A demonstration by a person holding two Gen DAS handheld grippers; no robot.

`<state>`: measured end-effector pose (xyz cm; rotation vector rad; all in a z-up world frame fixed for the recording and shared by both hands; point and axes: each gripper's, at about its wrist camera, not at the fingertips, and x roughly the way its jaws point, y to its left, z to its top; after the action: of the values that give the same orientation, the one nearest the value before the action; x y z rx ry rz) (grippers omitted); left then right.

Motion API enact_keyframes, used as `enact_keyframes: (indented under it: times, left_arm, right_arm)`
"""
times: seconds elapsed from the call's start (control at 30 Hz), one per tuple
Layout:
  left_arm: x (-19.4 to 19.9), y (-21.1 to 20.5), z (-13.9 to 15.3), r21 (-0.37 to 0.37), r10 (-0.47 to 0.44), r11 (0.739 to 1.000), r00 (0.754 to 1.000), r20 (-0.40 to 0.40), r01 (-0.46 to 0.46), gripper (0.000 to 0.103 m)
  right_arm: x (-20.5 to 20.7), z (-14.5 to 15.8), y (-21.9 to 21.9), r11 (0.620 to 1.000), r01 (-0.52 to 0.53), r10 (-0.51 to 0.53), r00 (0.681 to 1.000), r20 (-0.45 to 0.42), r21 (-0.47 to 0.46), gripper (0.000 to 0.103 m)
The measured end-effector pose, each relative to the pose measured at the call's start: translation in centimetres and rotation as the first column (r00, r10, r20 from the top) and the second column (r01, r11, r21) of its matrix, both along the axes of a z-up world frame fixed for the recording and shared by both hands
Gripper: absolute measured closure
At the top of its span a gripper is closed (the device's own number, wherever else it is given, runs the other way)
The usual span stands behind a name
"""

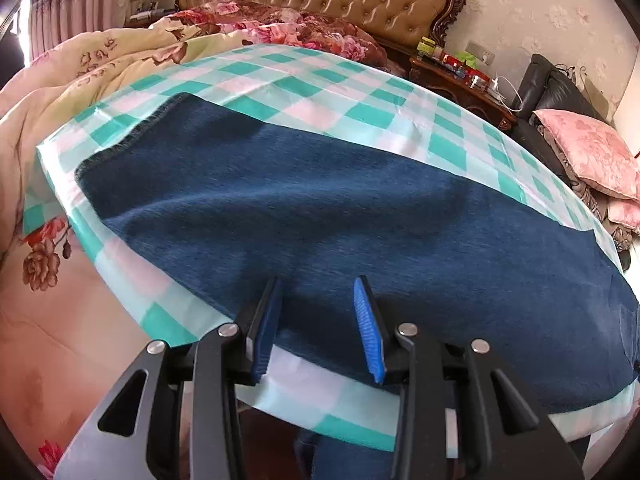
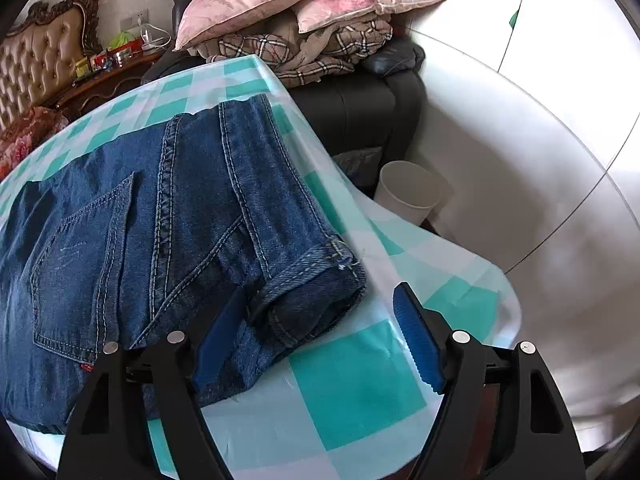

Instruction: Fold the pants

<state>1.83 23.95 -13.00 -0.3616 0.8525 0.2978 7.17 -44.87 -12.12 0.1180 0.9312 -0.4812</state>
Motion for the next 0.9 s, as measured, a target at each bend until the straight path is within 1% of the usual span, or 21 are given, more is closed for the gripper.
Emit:
enact_keyframes:
  times: [0.03,0.13,0.2,0.23,0.3,0.33,0.4,0.43,0.47,0.5,0.53,0.57,0.6,0.63,0.67,0.7,0.73,0.77,0.8,0.83,0.9]
  left_arm:
    - [-0.2,0.4,0.1,0.002,0.015,1.000,1.000,0.004,-0.015,0.065]
    - [-1.0,2.8,0.4,-0.017,0.066,0.998,0.997,0.037,-0.066,0.065]
    - [-0.4,3.1,0.9,0.029,0.045,0.999,0.998,0.041,-0.046,0.067]
    - [0.2,2.9,1.4,0.057,0.014,0.998,0.998,0.054,-0.017,0.067]
    - [1.5,2.3,2.0,0.081,-0.061,0.995,0.995,0.085,0.054,0.069]
    - [2.7,1.4,2.1,0.094,-0.130,0.988,0.988,0.084,0.122,0.072]
    - [4.6,-0.3,2.0,0.116,-0.250,0.964,0.966,0.067,0.241,0.074]
    - [5.5,-1.1,1.7,0.125,-0.302,0.947,0.952,0.048,0.294,0.074]
    - [6.5,-1.7,0.8,0.133,-0.342,0.932,0.940,0.008,0.338,0.076]
    - [7.1,-1.6,0.1,0.135,-0.340,0.931,0.940,-0.020,0.339,0.081]
    - [7.7,-0.3,-0.5,0.118,-0.309,0.943,0.951,-0.025,0.310,0.087]
    - [7.8,0.8,-0.6,0.092,-0.281,0.955,0.960,-0.009,0.281,0.090]
    - [8.0,2.2,-0.7,0.091,-0.211,0.973,0.977,-0.032,0.213,0.091]
    - [8.2,3.5,-0.6,0.113,-0.136,0.984,0.990,-0.048,0.140,0.093]
    - [8.0,4.8,-0.1,0.093,-0.108,0.990,0.994,-0.012,0.108,0.093]
    - [8.0,5.4,0.4,0.050,-0.129,0.991,0.991,0.028,0.127,0.092]
    - [8.0,5.4,0.6,0.037,-0.149,0.988,0.988,0.044,0.147,0.090]
    - [8.4,4.7,0.9,0.017,-0.219,0.976,0.973,0.066,0.218,0.089]
    - [8.7,4.2,0.8,0.011,-0.261,0.965,0.963,0.063,0.261,0.086]
    - [9.5,3.3,0.4,0.029,-0.310,0.951,0.950,0.030,0.309,0.084]
    - [10.7,3.3,-0.7,0.069,-0.318,0.945,0.947,-0.037,0.320,0.084]
  right_arm:
    - [-0.2,0.7,0.6,1.000,-0.006,0.006,1.000,0.015,-0.007,0.031]
    - [-0.8,2.7,2.8,0.997,-0.079,0.080,0.995,0.067,-0.019,0.030]
    - [-0.7,3.5,4.8,0.990,-0.133,0.135,0.988,0.075,-0.039,0.030]
    - [-0.5,3.7,6.0,0.987,-0.159,0.161,0.984,0.073,-0.039,0.030]
    - [0.0,3.7,7.8,0.978,-0.207,0.207,0.976,0.072,0.001,0.030]
    - [0.4,3.4,9.4,0.969,-0.245,0.243,0.968,0.067,0.026,0.030]
    - [0.8,3.2,11.7,0.958,-0.283,0.281,0.958,0.057,0.037,0.030]
    - [0.9,2.9,13.5,0.945,-0.323,0.320,0.946,0.052,0.054,0.030]
    - [1.0,2.7,14.7,0.936,-0.347,0.344,0.938,0.049,0.063,0.030]
    - [0.9,2.7,15.7,0.929,-0.364,0.361,0.931,0.045,0.066,0.030]
    - [0.7,2.5,16.9,0.919,-0.389,0.387,0.921,0.035,0.066,0.030]
    - [0.5,2.2,18.1,0.907,-0.416,0.415,0.909,0.022,0.067,0.030]
    - [0.3,2.1,18.9,0.898,-0.435,0.435,0.900,0.013,0.065,0.030]
    - [0.1,1.8,19.9,0.888,-0.456,0.457,0.890,-0.001,0.056,0.030]
    - [0.1,1.6,20.4,0.881,-0.470,0.471,0.882,-0.011,0.051,0.030]
    - [0.1,1.4,20.8,0.875,-0.481,0.482,0.876,-0.018,0.052,0.030]
    - [0.2,1.2,21.3,0.871,-0.489,0.491,0.871,-0.032,0.054,0.030]
    - [0.3,1.1,21.6,0.870,-0.489,0.492,0.870,-0.038,0.055,0.030]
    - [0.4,0.9,21.8,0.869,-0.491,0.494,0.869,-0.046,0.062,0.030]
    - [0.3,0.8,22.1,0.868,-0.492,0.495,0.867,-0.051,0.068,0.030]
    - [0.2,0.6,22.5,0.862,-0.501,0.505,0.861,-0.062,0.070,0.030]
